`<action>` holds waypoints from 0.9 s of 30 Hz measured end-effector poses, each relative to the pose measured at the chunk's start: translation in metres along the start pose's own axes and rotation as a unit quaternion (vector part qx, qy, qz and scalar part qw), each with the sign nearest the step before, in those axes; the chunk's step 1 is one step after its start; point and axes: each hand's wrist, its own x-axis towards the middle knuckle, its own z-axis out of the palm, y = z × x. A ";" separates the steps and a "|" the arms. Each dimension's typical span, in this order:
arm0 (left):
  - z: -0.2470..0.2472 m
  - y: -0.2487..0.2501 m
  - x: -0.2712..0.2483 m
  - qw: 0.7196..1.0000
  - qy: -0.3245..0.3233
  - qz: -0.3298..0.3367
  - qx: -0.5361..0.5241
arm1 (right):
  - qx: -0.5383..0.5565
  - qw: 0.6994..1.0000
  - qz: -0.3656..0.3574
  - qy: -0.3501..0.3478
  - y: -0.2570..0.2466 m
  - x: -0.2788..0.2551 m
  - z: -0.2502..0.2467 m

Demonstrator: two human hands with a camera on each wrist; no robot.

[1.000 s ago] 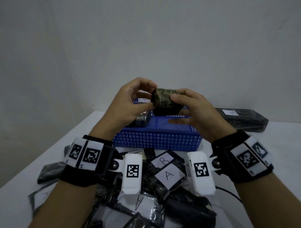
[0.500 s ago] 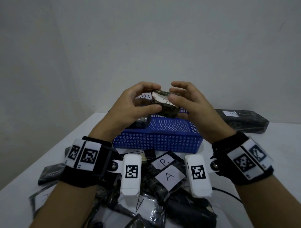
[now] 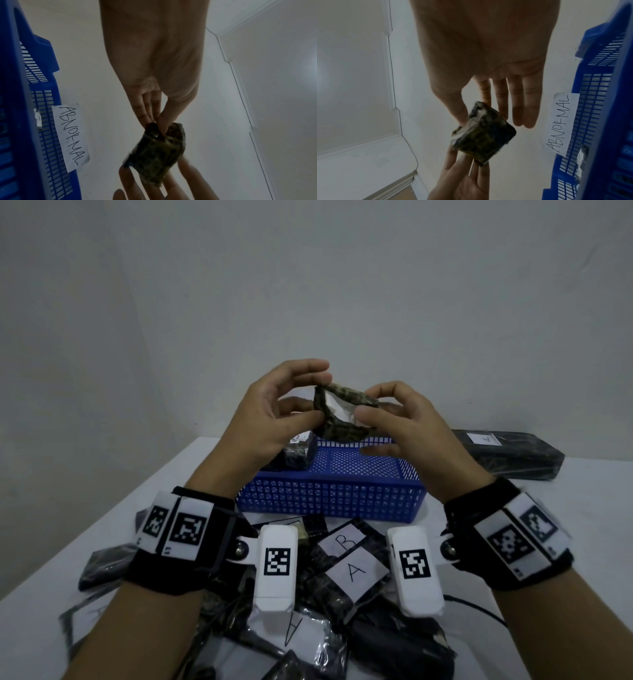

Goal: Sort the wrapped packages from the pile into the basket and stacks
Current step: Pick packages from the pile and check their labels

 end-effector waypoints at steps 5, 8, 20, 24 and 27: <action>0.001 0.001 0.000 1.000 -0.003 0.011 0.008 | 0.049 0.998 0.035 -0.007 -0.002 0.000 0.002; 0.002 0.003 -0.002 1.000 -0.010 0.019 0.013 | 0.071 0.997 0.032 0.006 0.002 0.002 0.003; 0.004 -0.007 0.000 0.994 0.022 -0.100 0.043 | 0.027 0.998 -0.045 0.040 0.007 0.004 0.001; 0.003 -0.005 0.001 0.989 0.084 -0.071 0.103 | 0.019 1.000 -0.023 0.007 0.010 0.005 0.003; 0.002 -0.003 0.002 0.985 0.103 -0.057 0.129 | -0.090 0.992 -0.079 -0.040 0.007 0.000 0.002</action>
